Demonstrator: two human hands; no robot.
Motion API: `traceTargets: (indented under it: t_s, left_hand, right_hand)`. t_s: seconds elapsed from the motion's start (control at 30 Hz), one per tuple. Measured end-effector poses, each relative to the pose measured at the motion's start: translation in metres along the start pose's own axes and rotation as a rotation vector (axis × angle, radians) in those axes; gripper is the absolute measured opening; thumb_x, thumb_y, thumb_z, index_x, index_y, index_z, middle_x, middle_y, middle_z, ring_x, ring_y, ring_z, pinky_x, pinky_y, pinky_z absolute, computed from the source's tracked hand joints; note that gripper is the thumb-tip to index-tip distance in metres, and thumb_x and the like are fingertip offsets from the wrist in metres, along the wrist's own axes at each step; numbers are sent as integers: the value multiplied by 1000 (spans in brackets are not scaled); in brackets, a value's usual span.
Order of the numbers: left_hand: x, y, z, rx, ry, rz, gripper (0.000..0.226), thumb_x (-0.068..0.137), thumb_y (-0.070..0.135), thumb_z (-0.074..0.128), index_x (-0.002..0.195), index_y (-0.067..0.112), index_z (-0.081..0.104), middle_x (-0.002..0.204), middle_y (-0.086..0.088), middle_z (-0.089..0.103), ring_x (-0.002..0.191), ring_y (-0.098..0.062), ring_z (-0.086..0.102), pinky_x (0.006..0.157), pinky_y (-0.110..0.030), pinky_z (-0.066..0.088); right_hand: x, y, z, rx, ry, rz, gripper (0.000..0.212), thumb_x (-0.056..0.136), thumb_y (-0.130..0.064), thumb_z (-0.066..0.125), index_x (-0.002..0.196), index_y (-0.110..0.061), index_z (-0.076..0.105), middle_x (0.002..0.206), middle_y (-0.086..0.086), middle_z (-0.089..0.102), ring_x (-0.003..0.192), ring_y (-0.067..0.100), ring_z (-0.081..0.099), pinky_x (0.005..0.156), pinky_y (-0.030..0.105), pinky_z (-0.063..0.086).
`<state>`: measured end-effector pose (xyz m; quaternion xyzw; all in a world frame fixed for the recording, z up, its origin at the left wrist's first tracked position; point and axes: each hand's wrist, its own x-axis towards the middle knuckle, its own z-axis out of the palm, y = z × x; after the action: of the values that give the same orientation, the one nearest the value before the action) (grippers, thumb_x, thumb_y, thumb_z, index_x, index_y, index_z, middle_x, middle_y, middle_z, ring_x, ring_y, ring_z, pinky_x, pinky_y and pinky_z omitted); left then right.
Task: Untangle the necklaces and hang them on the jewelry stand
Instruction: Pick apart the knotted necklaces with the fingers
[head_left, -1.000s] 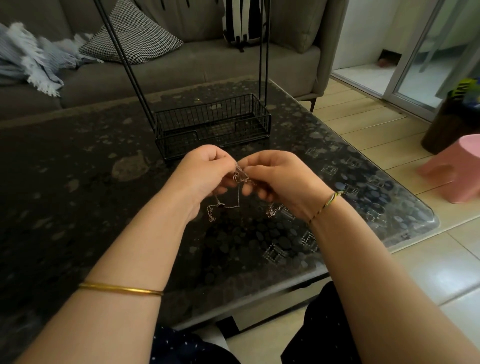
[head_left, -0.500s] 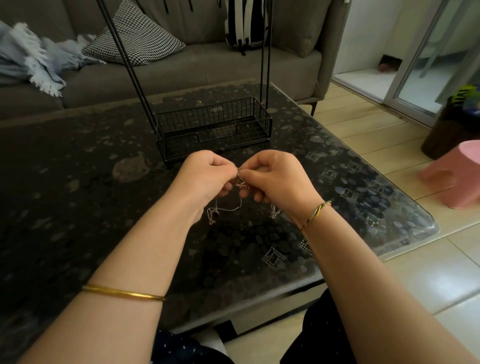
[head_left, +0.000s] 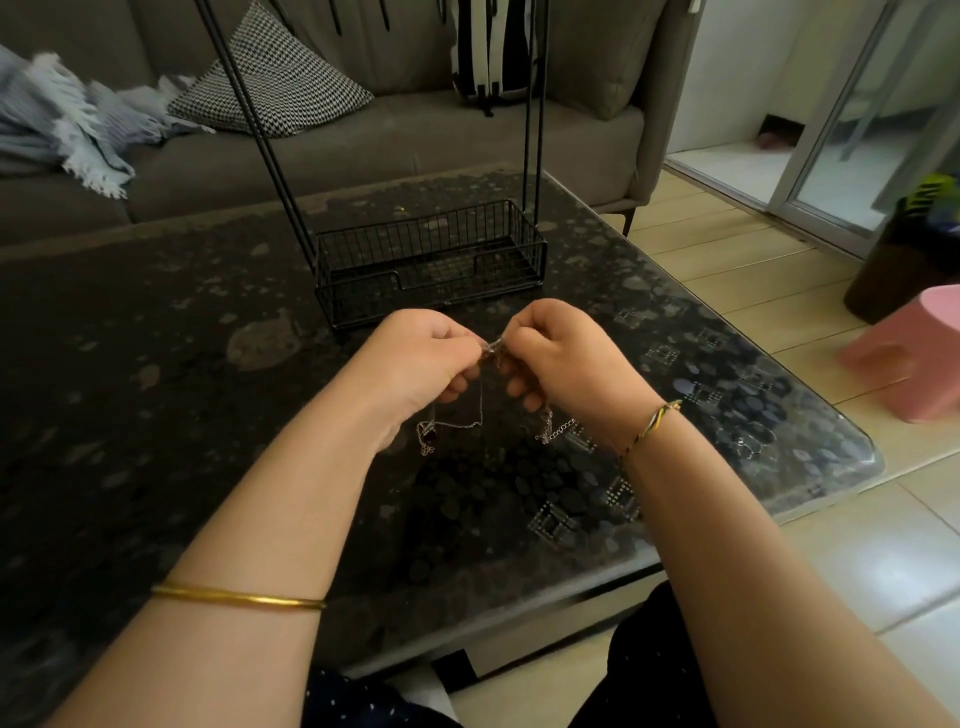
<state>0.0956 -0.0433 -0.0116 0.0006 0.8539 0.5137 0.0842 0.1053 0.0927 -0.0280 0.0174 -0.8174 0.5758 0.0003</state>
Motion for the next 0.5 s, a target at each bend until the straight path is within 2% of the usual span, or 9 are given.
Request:
traceTargets:
  t_s: [0.23, 0.33, 0.5]
  left_hand:
    - [-2, 7, 0, -285, -31, -183, 31, 86, -2, 40, 86, 9, 69, 62, 1, 51, 55, -9, 46, 58, -23, 45]
    - [-5, 7, -2, -364, -77, -218, 17, 93, 9, 50, 85, 11, 65, 62, 2, 52, 57, -9, 48, 61, -24, 47]
    - [-3, 2, -1, -257, -78, -161, 12, 93, 13, 58, 83, 14, 65, 76, -1, 56, 69, -10, 52, 61, -24, 47]
  right_hand:
    - [-3, -1, 1, 100, -33, 10, 15, 93, -6, 46, 81, -11, 52, 64, 1, 57, 46, 10, 56, 43, 22, 47]
    - [-3, -2, 1, 127, -6, 0, 13, 93, -5, 48, 82, -9, 54, 60, 1, 56, 42, 9, 53, 41, 22, 44]
    - [-2, -1, 0, 140, 2, 20, 12, 92, -7, 51, 83, -8, 57, 55, 0, 56, 36, 7, 41, 36, 19, 33]
